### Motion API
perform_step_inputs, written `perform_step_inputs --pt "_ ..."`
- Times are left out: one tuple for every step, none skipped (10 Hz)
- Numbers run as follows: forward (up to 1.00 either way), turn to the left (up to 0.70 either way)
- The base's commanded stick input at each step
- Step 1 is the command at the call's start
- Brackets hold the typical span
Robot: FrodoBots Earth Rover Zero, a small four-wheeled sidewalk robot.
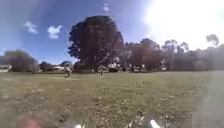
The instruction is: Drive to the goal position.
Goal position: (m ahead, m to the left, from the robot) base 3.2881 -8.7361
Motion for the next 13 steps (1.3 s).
perform_step_inputs --pt "0.7 0.0" --pt "0.7 0.0" --pt "0.7 0.0" --pt "0.7 0.0" --pt "0.7 0.0" --pt "0.7 0.0" --pt "0.7 0.0" --pt "0.7 0.0" --pt "0.7 0.0" --pt "0.7 0.0" --pt "0.7 0.0" --pt "0.7 0.0" --pt "0.7 0.0"
